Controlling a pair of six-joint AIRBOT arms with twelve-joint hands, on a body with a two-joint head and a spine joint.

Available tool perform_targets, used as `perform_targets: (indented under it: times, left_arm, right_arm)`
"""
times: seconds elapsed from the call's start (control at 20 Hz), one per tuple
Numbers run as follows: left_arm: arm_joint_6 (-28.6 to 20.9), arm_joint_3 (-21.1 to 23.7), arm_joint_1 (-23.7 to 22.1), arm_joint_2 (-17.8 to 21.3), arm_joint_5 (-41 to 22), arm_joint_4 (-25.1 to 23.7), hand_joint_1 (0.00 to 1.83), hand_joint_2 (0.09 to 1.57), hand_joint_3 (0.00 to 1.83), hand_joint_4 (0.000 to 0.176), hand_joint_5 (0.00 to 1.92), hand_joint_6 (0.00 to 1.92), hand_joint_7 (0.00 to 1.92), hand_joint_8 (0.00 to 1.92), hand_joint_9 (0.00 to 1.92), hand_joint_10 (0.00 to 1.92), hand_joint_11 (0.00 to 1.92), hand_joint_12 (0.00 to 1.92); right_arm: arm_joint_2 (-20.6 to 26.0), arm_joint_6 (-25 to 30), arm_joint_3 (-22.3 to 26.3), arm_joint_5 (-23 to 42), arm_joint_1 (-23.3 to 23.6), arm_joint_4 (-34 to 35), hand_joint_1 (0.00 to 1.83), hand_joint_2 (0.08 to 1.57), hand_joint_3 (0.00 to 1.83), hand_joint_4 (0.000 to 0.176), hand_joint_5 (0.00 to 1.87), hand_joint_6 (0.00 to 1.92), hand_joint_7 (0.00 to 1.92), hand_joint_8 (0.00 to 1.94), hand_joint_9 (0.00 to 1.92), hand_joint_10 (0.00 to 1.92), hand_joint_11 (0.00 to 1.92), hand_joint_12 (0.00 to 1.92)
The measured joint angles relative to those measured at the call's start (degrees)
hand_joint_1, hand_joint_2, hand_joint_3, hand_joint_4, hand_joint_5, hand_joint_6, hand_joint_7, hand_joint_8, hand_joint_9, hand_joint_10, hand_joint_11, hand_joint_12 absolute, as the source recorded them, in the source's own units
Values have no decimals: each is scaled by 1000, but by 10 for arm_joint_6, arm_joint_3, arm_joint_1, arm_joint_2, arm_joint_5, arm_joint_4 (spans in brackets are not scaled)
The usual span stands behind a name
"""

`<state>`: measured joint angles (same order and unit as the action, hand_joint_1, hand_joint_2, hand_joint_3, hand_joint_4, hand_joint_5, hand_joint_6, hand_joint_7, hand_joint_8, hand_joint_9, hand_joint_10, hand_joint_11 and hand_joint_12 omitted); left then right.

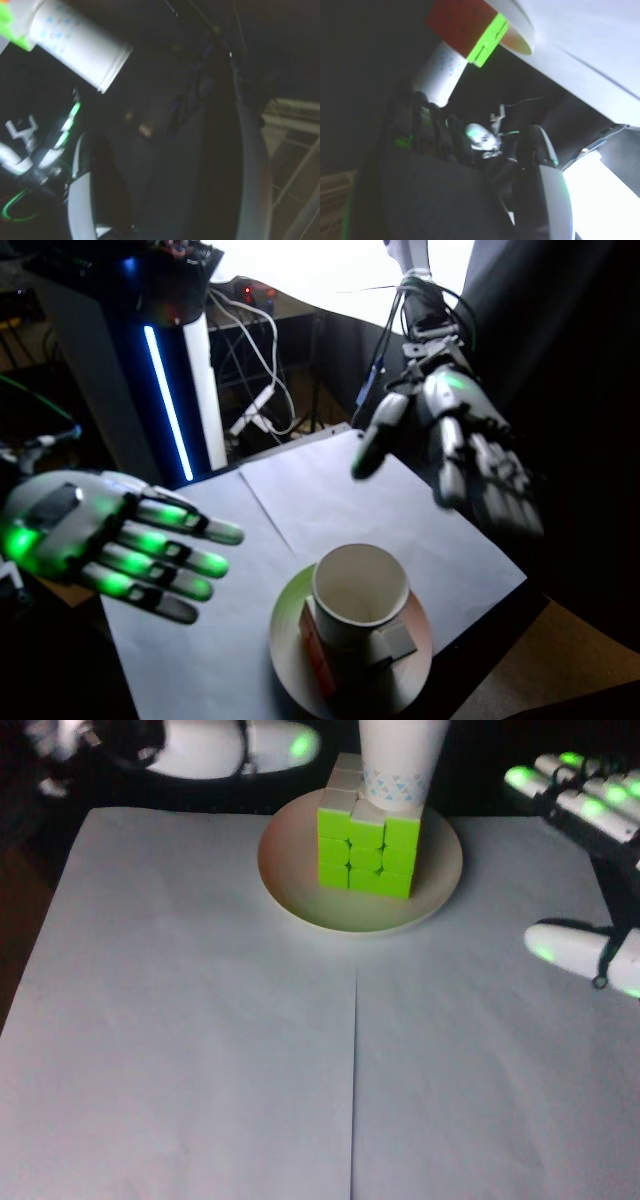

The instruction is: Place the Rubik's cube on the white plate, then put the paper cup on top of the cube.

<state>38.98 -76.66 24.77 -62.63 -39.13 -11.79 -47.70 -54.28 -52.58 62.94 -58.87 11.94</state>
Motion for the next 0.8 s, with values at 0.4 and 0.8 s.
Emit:
perform_targets:
  times: [0.4,0.8]
  left_arm:
    - [35,77,117,82,-145,84,543,1173,14,175,0,0,0,0,0,0,0,0]
    - [61,126,236,124,-276,175,616,1214,11,176,0,0,0,0,0,0,39,21]
  right_arm:
    - [31,0,8,59,0,11,198,1333,0,84,0,0,0,0,0,0,0,329]
    - [40,-13,10,109,0,33,293,1287,1,87,0,0,0,0,0,0,0,295]
